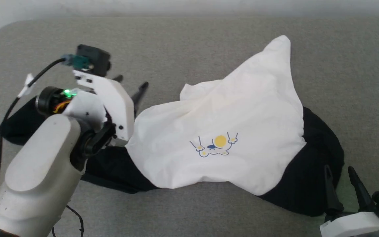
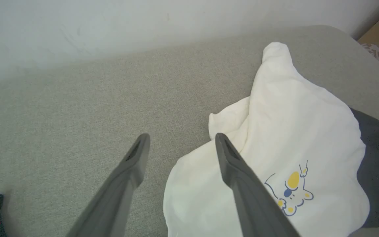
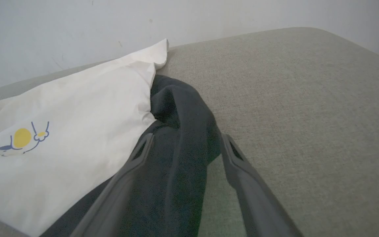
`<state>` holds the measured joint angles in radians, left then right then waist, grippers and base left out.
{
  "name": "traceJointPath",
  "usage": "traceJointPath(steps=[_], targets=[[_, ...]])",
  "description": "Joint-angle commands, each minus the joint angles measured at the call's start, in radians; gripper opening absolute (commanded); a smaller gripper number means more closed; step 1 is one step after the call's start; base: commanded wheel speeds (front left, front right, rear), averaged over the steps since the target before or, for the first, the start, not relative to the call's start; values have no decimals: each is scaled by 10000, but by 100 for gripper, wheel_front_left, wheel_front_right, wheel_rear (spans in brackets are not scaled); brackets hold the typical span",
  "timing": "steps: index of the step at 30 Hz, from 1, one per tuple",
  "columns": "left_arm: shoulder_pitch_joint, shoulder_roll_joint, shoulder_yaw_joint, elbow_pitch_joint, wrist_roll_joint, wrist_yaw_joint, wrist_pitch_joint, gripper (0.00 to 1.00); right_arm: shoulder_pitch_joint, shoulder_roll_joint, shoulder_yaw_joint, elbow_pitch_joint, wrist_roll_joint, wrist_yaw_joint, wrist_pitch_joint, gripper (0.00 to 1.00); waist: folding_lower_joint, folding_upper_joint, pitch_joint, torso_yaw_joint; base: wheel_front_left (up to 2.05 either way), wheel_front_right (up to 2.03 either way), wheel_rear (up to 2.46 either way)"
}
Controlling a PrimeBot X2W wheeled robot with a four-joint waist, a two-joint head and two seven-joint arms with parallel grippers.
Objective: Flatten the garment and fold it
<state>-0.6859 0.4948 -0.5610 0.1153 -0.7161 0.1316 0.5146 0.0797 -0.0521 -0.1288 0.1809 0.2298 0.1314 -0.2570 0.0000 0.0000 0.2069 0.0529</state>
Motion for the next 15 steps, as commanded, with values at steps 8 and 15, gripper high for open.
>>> traceJointPath(steps=[8,15], targets=[[-514,457,-773,1061,-151,-1058,1300,100,-461,18,153,17,285,-7,-47,100,0,0,858,-1207,0,0,0],[-350,853,-727,1619,-429,-1330,1553,100,-655,18,173,-60,406,-7,-47,100,0,0,1365,-1764,0,0,0]])
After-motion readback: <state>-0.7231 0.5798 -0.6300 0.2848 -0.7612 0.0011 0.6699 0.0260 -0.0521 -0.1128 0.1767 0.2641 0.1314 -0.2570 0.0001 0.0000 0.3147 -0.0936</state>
